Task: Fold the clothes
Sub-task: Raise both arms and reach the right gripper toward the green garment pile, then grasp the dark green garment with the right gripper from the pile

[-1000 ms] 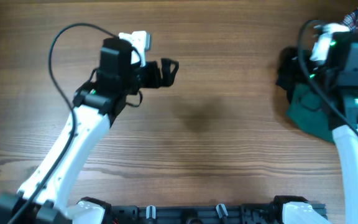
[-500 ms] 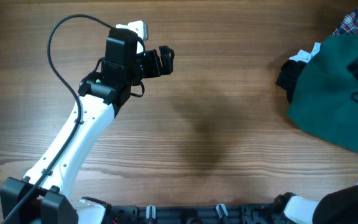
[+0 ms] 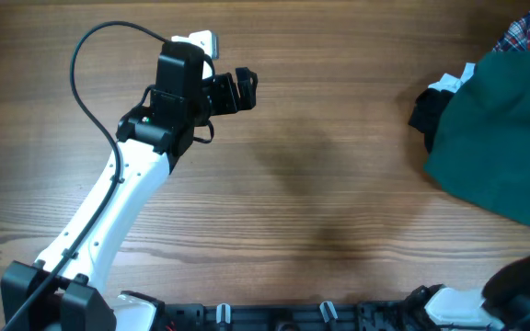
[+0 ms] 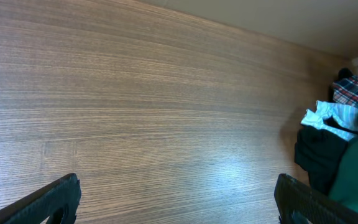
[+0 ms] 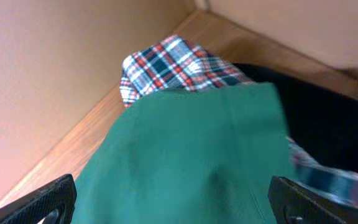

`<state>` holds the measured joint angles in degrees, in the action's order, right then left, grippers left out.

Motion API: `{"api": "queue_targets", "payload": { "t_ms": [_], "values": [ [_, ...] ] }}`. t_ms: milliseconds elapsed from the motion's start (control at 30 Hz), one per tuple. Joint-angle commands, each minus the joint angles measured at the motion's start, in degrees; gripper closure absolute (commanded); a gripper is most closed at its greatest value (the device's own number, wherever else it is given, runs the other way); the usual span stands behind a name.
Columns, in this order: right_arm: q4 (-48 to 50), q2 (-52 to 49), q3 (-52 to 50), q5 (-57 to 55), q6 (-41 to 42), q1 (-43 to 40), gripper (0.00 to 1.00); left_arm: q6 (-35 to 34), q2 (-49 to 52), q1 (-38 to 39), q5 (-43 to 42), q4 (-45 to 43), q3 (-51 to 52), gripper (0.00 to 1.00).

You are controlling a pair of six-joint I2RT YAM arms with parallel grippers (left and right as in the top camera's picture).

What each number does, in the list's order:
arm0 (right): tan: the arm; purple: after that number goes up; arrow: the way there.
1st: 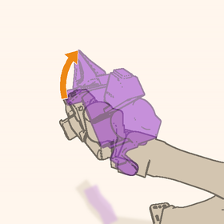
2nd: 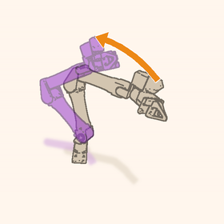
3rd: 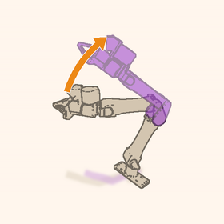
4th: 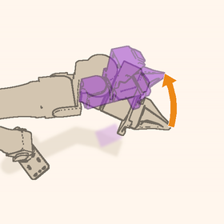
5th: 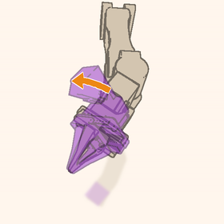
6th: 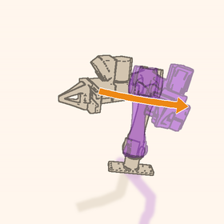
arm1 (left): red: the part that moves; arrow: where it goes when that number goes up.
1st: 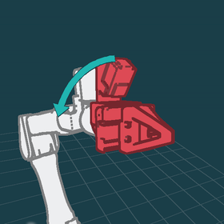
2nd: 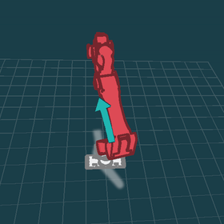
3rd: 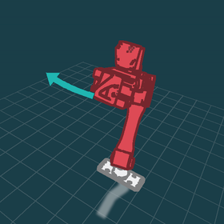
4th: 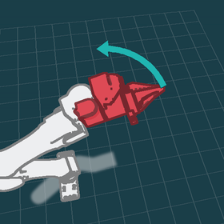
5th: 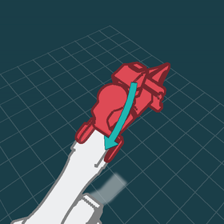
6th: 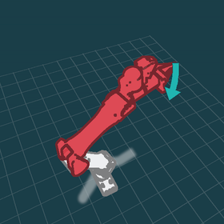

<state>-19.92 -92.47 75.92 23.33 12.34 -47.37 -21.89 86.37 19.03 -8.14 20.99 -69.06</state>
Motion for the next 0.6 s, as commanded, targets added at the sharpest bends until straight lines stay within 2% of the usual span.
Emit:
{"api": "queue_targets", "payload": {
  "t_ms": [0, 267, 567],
  "values": [
    [4.3, -4.7, 0.7, 9.5, -2.0, -1.7, 0.0, 2.2, 0.8, 0.1, 0.8, 0.4, -1.2, 0.0],
    [12.6, -6.8, 0.7, 12.3, -1.8, -6.5, 0.0, 2.2, 0.8, 0.1, 0.8, 0.6, -1.2, 0.0],
    [15.7, -13.1, 0.7, 10.3, -0.8, -8.5, 0.0, 2.2, 0.8, 0.2, 0.8, 0.6, -1.2, 0.0]
  ]
}}
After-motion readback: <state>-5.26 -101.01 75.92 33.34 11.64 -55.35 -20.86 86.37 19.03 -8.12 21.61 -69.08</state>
